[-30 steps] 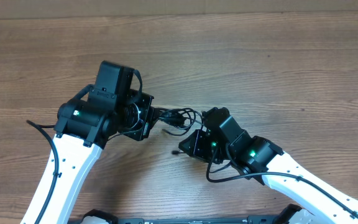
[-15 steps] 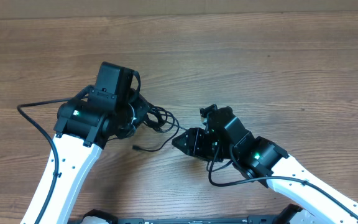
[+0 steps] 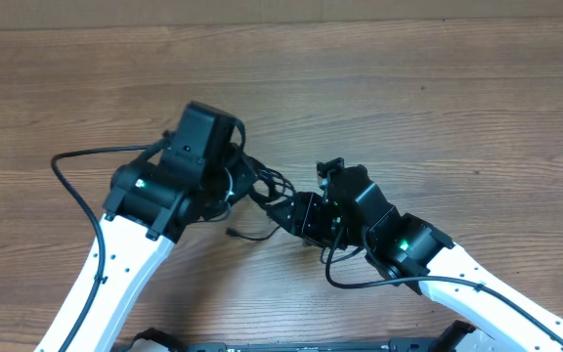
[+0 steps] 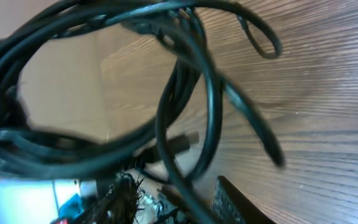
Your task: Untangle cables
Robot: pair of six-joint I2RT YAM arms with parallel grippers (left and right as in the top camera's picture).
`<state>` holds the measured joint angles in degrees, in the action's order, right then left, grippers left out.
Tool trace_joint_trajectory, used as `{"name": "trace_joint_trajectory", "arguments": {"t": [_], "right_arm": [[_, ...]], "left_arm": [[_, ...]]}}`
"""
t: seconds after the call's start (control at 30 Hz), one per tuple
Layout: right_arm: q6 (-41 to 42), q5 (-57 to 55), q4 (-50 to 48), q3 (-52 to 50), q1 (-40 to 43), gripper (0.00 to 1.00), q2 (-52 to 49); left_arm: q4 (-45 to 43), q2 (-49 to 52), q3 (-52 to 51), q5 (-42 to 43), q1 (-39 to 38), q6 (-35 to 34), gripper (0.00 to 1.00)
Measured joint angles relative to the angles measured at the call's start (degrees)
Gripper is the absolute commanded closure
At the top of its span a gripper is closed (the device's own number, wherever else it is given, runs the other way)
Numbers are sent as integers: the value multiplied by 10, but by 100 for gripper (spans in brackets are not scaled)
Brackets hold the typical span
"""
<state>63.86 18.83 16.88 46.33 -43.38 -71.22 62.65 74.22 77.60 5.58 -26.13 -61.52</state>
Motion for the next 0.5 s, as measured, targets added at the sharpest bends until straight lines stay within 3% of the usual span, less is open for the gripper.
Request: {"name": "trace_joint_trajectory", "arguments": {"t": [0.3, 0.5], "right_arm": [[35, -42, 29, 0, 19, 62, -5], [38, -55, 47, 0, 21, 83, -5]], "left_arm": [[-7, 0, 0, 25, -5, 0, 95], [-39, 0, 0, 78, -5, 0, 95]]}}
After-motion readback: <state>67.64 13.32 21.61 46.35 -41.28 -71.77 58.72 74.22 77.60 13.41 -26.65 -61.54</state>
